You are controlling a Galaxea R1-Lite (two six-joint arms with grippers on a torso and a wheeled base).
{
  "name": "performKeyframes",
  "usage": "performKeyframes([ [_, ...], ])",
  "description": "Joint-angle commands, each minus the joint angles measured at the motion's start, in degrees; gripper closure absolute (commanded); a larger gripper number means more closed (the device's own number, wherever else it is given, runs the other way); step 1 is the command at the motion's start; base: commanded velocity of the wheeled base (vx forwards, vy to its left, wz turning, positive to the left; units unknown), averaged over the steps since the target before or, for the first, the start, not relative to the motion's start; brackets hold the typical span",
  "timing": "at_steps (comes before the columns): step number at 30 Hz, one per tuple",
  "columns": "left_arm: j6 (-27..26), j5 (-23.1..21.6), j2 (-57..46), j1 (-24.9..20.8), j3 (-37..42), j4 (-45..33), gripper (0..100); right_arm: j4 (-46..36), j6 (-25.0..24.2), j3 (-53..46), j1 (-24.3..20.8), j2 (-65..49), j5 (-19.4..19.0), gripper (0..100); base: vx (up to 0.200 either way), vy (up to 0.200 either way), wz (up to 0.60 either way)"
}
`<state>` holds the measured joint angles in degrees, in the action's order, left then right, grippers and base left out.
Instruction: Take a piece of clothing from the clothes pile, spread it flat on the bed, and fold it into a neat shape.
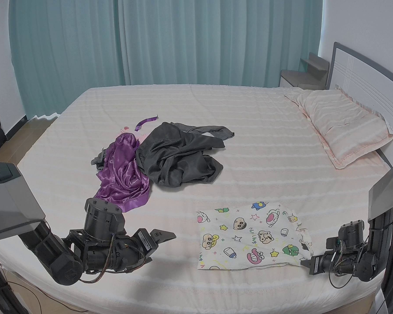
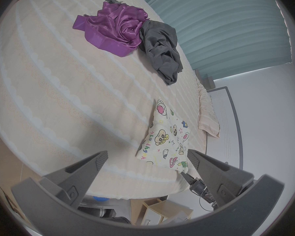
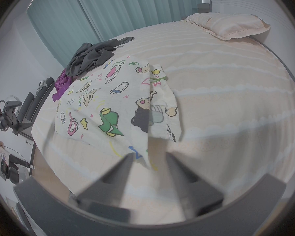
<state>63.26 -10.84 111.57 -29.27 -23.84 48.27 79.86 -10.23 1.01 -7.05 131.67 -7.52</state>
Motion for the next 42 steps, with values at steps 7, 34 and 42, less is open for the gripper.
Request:
performKeyframes([
  [7,0.11,0.38,1.20,-0.79,-0.68,0.42,0,5.57,-0.49,-0.66,2.30,-3.44,-0.56,0,0.000,0.000,0.00],
  [34,0.02,1.35,4.10,-2.63,-1.73,2.44,0,7.94,-13.15,9.45,3.18,2.54,-4.87,0,0.000,-0.111,0.00],
  [42,-6.13,8.38,15.26,-2.28,-6.83,7.45,0,5.57,-14.12,16.13,-2.18,6.41,-4.87,0,0.000,0.000,0.00],
])
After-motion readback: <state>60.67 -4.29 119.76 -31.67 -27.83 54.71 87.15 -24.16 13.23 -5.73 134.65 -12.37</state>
